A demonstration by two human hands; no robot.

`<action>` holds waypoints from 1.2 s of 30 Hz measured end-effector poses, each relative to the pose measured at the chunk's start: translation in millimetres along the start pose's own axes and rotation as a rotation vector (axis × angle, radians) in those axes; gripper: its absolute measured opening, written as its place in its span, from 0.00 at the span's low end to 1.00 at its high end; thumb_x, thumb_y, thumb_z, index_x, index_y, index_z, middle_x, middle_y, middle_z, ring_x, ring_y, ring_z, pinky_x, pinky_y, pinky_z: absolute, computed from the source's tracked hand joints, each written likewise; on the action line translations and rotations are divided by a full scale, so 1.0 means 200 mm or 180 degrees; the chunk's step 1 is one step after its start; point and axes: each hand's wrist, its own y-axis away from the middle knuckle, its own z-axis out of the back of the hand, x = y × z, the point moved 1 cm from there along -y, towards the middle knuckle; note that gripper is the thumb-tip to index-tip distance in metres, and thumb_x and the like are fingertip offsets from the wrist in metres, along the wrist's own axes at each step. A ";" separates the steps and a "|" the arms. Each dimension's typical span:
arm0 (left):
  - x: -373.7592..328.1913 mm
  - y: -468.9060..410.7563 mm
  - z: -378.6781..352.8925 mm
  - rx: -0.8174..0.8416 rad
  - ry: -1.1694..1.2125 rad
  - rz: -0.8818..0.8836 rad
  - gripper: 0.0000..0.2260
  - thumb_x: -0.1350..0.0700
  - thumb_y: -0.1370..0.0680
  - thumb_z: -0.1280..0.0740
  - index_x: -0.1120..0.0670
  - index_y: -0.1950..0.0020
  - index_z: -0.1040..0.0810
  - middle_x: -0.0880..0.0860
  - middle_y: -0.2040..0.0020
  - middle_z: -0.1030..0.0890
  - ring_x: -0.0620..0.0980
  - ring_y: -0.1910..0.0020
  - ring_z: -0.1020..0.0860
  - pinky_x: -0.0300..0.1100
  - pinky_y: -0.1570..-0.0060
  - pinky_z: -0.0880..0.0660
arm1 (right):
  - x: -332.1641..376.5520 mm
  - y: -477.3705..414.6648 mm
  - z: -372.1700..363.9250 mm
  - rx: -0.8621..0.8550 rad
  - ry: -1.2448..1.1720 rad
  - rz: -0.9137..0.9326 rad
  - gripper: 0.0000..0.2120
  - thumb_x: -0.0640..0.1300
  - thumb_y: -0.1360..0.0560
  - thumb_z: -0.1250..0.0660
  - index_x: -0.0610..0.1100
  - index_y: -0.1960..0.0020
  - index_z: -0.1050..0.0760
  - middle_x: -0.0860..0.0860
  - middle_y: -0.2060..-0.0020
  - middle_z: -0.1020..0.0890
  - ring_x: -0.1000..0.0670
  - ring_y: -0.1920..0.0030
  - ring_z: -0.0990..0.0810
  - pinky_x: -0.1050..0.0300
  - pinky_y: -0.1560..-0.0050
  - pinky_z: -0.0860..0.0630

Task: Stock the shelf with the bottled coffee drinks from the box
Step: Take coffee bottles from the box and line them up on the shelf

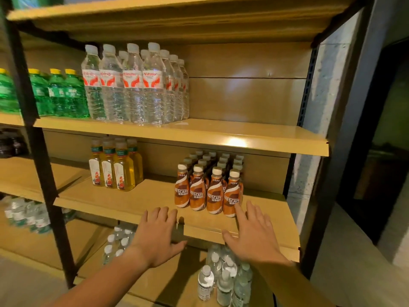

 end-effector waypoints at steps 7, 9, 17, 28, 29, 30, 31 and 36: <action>0.36 0.34 0.14 0.0090 -0.0103 -0.0122 0.48 0.23 0.31 0.62 0.49 0.18 0.48 0.53 0.19 0.42 0.56 0.20 0.44 0.58 0.22 0.47 | 0.34 0.26 0.08 -0.0097 0.0179 0.0230 0.41 0.67 0.23 0.47 0.53 0.18 0.60 0.45 0.18 0.59 0.42 0.19 0.61 0.41 0.21 0.61; 0.47 0.45 0.17 0.0143 -0.0078 -0.0140 0.53 0.21 0.35 0.68 0.50 0.17 0.49 0.53 0.18 0.44 0.55 0.19 0.45 0.56 0.21 0.48 | 0.48 0.32 0.09 -0.0074 0.0239 0.0282 0.41 0.67 0.23 0.48 0.53 0.18 0.61 0.45 0.18 0.59 0.42 0.19 0.61 0.42 0.21 0.61; 1.09 0.94 0.14 -0.0130 -0.0095 0.0123 0.42 0.25 0.25 0.52 0.51 0.20 0.39 0.56 0.23 0.33 0.58 0.24 0.35 0.60 0.26 0.39 | 1.26 0.52 -0.04 0.0218 0.0258 0.0559 0.39 0.68 0.21 0.50 0.52 0.18 0.58 0.45 0.18 0.57 0.42 0.19 0.60 0.41 0.20 0.58; 2.10 1.56 0.07 0.0292 -0.0314 0.1063 0.43 0.26 0.26 0.50 0.52 0.19 0.45 0.56 0.21 0.38 0.59 0.23 0.39 0.59 0.24 0.43 | 2.52 0.47 -0.50 0.0384 -0.0091 0.1615 0.41 0.68 0.23 0.47 0.52 0.18 0.57 0.46 0.18 0.54 0.43 0.19 0.56 0.43 0.20 0.55; 2.19 1.59 0.06 0.0319 -0.0360 0.1158 0.43 0.26 0.25 0.49 0.52 0.19 0.46 0.55 0.21 0.39 0.58 0.23 0.40 0.59 0.24 0.44 | 2.63 0.44 -0.54 0.0414 -0.0097 0.1726 0.41 0.69 0.22 0.47 0.52 0.18 0.57 0.46 0.18 0.54 0.43 0.19 0.56 0.43 0.20 0.55; 2.28 1.63 0.04 0.0359 -0.0394 0.1261 0.43 0.26 0.25 0.49 0.52 0.18 0.47 0.55 0.21 0.40 0.58 0.23 0.41 0.59 0.24 0.44 | 2.74 0.41 -0.59 0.0453 -0.0109 0.1846 0.41 0.69 0.22 0.47 0.52 0.18 0.57 0.46 0.18 0.55 0.43 0.19 0.56 0.43 0.20 0.55; 2.37 1.66 0.02 0.0393 -0.0399 0.1369 0.43 0.26 0.25 0.50 0.52 0.18 0.48 0.54 0.20 0.40 0.58 0.22 0.41 0.58 0.23 0.45 | 2.86 0.38 -0.64 0.0488 -0.0129 0.1971 0.41 0.69 0.22 0.47 0.51 0.18 0.57 0.46 0.18 0.55 0.44 0.19 0.56 0.43 0.20 0.56; 2.83 1.80 -0.06 0.0569 -0.0495 0.1895 0.44 0.26 0.27 0.51 0.51 0.18 0.48 0.53 0.19 0.42 0.59 0.21 0.44 0.60 0.22 0.47 | 3.42 0.18 -0.90 0.0625 -0.0372 0.2508 0.40 0.68 0.22 0.48 0.50 0.18 0.56 0.45 0.18 0.55 0.43 0.19 0.58 0.44 0.20 0.55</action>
